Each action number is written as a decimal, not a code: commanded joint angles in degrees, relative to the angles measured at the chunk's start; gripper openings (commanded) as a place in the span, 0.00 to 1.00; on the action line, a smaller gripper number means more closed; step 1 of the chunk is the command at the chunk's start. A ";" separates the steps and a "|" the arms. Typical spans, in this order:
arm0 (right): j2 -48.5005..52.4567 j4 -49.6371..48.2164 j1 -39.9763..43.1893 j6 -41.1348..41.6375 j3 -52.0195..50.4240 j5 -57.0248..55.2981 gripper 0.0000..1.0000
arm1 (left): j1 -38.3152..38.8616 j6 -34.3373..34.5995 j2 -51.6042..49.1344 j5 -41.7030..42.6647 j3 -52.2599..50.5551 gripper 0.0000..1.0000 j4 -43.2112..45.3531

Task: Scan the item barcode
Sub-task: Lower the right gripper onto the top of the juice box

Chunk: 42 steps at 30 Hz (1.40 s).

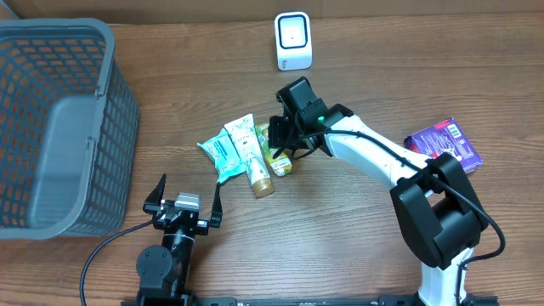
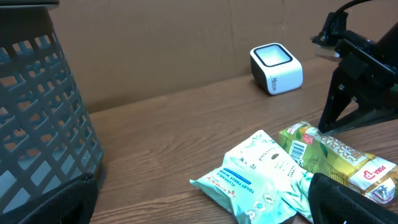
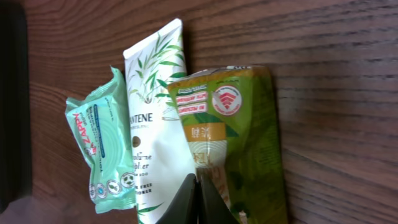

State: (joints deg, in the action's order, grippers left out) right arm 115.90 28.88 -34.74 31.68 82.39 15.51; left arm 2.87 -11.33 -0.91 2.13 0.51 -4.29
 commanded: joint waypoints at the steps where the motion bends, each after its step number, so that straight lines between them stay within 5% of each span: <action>1: 0.22 -0.31 0.09 -2.10 1.27 -1.86 0.04 | -0.33 0.17 0.28 0.00 -0.24 1.00 -0.09; 42: 1.05 -2.01 -1.64 -9.42 1.25 -5.42 0.04 | -0.33 0.17 0.28 0.00 -0.24 1.00 -0.09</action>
State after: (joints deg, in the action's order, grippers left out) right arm 115.92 26.83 -36.36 22.70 82.39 10.94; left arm 2.87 -11.33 -0.91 2.13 0.51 -4.29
